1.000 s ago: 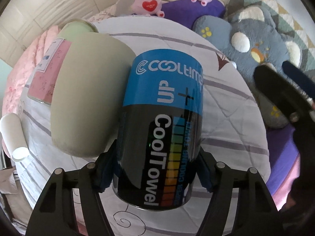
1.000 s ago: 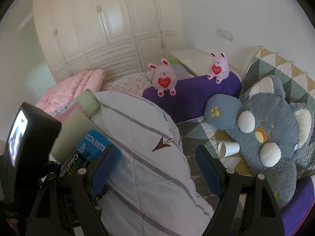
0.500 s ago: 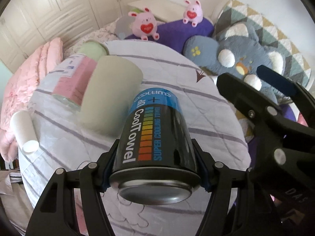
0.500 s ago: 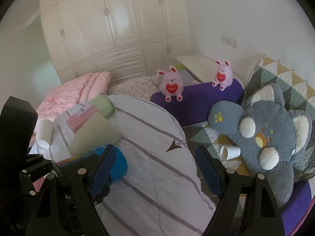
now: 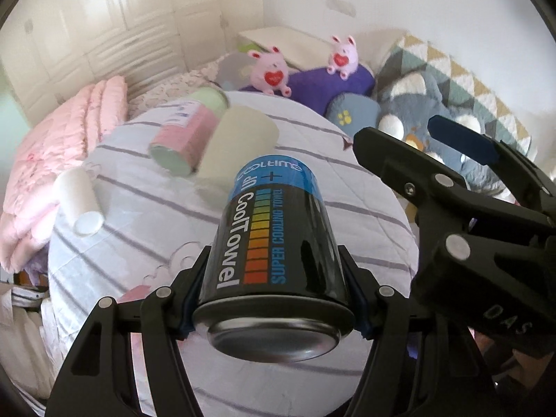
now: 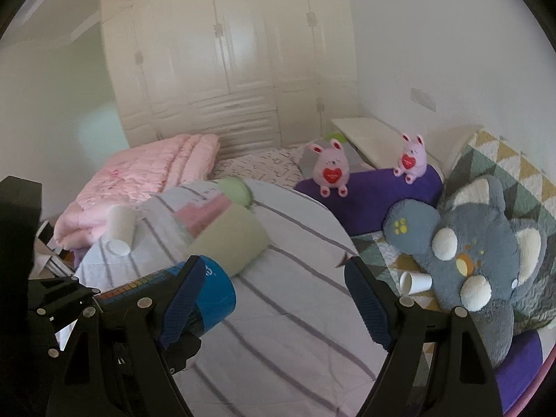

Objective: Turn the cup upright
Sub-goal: 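Carry the held can above the table with the left gripper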

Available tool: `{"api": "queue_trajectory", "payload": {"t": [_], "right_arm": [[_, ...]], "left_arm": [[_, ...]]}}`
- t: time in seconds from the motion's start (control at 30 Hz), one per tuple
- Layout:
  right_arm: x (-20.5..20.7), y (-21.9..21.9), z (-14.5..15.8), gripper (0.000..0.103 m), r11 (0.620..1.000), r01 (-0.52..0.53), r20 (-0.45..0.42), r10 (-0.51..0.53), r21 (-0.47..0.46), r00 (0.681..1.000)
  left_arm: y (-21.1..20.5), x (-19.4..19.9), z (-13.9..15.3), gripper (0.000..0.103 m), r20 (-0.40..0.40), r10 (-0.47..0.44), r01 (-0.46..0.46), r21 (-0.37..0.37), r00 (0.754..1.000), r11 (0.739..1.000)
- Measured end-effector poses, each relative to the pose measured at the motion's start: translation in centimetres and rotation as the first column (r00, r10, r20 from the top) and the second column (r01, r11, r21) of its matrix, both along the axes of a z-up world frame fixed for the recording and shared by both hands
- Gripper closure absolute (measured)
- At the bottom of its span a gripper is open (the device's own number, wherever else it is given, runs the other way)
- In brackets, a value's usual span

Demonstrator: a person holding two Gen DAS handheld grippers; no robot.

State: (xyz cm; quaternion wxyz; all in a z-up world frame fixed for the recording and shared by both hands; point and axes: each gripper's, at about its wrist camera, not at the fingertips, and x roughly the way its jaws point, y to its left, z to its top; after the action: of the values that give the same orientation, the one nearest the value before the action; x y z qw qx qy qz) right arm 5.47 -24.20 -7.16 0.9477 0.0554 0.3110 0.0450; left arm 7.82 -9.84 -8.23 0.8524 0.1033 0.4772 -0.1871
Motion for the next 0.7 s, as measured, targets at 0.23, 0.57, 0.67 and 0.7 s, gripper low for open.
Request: {"api": "queue_trajectory", "payload": {"t": [0.23, 0.57, 0.67, 0.7], "right_arm": [[0.2, 3.6, 1.5, 0.02, 0.997, -0.075, 0.041, 0.075, -0.012, 0.996], [3.0, 7.4, 1.5, 0.02, 0.99, -0.143, 0.022, 0.143, -0.013, 0.989], [4.3, 8.1, 0.9, 0.02, 0.988, -0.155, 0.006, 0.156, -0.023, 0.988], [4.6, 8.2, 0.8, 0.02, 0.987, -0.158, 0.002, 0.158, -0.025, 0.987]], "left_arm": [[6.1, 0.3, 1.1, 0.035, 0.041, 0.129, -0.127, -0.035, 0.991, 0.991], [11.9, 5.5, -1.2, 0.035, 0.021, 0.262, -0.261, -0.027, 0.965, 0.965], [12.1, 7.1, -2.3, 0.035, -0.001, 0.273, -0.273, -0.023, 0.962, 0.962], [12.2, 7.7, -2.6, 0.035, -0.007, 0.273, -0.273, -0.027, 0.962, 0.962]]}}
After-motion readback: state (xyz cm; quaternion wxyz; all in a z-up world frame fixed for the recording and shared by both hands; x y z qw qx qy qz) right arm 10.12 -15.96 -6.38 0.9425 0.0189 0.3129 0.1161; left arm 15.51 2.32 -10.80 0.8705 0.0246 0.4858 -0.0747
